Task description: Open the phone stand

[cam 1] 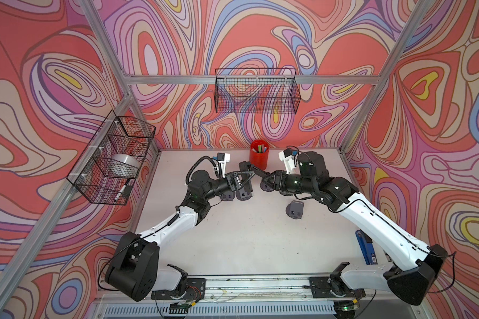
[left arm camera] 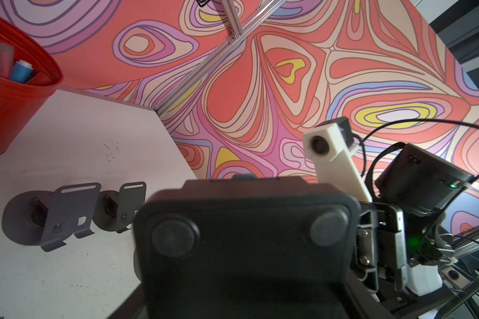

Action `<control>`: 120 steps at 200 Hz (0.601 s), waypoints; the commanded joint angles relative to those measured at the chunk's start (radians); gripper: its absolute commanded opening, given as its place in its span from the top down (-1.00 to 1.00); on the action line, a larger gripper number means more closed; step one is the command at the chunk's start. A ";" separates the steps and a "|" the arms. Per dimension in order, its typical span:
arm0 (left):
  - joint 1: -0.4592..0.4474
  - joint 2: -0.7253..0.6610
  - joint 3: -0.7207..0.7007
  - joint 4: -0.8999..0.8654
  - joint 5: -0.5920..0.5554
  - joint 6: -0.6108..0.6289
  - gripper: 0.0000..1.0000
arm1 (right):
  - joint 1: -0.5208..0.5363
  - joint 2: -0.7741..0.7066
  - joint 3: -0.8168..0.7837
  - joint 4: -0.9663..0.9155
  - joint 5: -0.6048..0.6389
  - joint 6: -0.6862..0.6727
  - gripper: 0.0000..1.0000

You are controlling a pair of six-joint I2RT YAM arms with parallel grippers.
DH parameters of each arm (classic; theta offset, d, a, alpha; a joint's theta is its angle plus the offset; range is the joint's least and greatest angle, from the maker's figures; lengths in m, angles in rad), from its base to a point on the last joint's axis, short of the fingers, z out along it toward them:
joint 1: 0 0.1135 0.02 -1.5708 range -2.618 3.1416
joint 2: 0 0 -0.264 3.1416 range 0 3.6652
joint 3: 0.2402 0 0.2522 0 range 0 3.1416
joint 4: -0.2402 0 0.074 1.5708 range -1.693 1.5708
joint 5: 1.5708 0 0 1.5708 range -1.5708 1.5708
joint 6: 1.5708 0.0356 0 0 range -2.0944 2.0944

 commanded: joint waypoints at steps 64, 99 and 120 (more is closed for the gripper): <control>-0.002 0.077 0.063 0.229 0.050 -0.188 1.00 | 0.008 -0.052 0.035 -0.224 0.161 -0.400 0.02; -0.004 0.089 0.067 0.252 0.063 -0.225 1.00 | 0.008 -0.039 0.024 -0.185 0.154 -0.498 0.01; -0.010 0.088 0.072 0.241 0.077 -0.232 1.00 | 0.008 -0.010 0.040 -0.172 0.186 -0.540 0.01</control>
